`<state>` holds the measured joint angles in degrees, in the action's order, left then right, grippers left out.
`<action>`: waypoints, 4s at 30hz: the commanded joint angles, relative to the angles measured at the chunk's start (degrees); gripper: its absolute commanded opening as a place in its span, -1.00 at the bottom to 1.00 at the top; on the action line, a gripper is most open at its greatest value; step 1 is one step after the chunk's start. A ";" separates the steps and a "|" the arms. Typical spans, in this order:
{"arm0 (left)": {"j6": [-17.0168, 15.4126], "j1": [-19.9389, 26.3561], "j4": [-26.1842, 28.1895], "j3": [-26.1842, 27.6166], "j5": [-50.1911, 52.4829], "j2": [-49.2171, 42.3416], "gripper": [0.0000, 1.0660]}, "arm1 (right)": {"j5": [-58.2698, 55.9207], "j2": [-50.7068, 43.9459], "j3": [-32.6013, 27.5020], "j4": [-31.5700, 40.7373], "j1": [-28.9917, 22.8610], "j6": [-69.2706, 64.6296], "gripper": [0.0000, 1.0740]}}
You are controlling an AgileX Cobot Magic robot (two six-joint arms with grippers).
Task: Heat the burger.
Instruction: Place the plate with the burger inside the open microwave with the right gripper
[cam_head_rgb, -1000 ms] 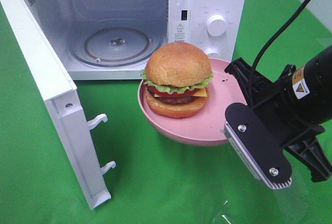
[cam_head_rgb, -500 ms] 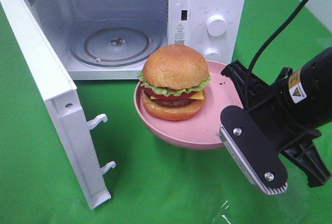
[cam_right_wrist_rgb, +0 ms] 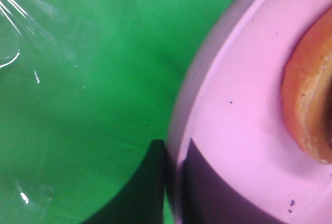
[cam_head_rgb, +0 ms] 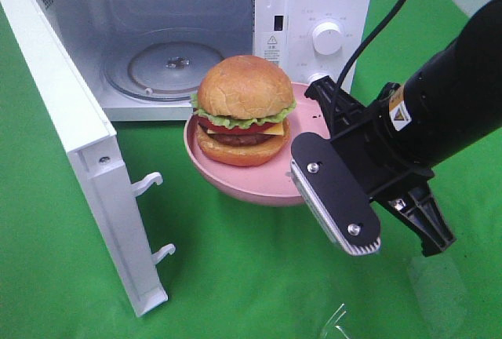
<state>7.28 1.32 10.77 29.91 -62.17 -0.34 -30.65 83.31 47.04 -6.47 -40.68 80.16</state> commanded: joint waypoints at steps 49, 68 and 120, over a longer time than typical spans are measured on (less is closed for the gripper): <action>-0.06 -0.29 0.29 -0.23 0.80 -0.86 0.83 | 10.20 15.07 17.02 -3.44 -0.69 -3.09 -1.00; -0.06 -0.29 0.29 -0.23 0.80 -0.86 0.83 | 11.57 20.28 21.54 -3.44 -0.69 -5.67 -1.00; -0.06 -0.29 0.06 -0.23 0.80 -0.86 0.83 | 6.99 41.77 48.41 -7.91 1.49 -15.70 -1.00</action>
<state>7.28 1.32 10.77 29.91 -62.11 -0.34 -26.24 125.82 94.42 -13.01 -39.71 65.49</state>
